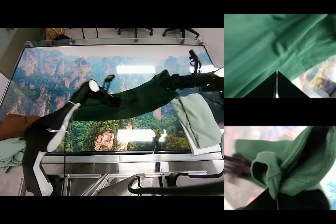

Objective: Fold the shirts.

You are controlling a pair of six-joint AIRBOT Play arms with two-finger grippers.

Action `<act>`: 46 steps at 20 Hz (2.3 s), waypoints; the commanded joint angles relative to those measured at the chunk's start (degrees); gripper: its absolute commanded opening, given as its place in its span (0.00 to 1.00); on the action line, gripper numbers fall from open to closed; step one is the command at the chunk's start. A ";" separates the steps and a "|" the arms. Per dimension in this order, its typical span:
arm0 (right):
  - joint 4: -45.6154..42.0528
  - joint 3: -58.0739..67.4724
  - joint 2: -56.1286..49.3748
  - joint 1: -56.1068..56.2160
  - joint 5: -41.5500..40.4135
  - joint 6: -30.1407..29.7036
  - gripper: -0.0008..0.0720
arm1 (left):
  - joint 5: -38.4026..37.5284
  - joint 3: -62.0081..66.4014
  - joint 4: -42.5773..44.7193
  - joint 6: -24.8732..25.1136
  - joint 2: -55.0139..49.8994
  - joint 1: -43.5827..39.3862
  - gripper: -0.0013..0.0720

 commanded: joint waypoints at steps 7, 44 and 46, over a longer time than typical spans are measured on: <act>-0.79 6.75 2.62 0.04 8.81 6.91 0.04 | -1.29 19.74 -0.63 -8.02 -14.60 -10.32 0.04; -11.89 2.84 -12.33 10.82 -1.73 10.78 0.84 | -24.55 4.79 -0.55 -2.75 36.46 26.36 0.04; -11.89 1.51 -14.95 12.17 -2.21 9.03 0.83 | -24.55 4.79 -0.55 -2.75 36.46 26.36 0.04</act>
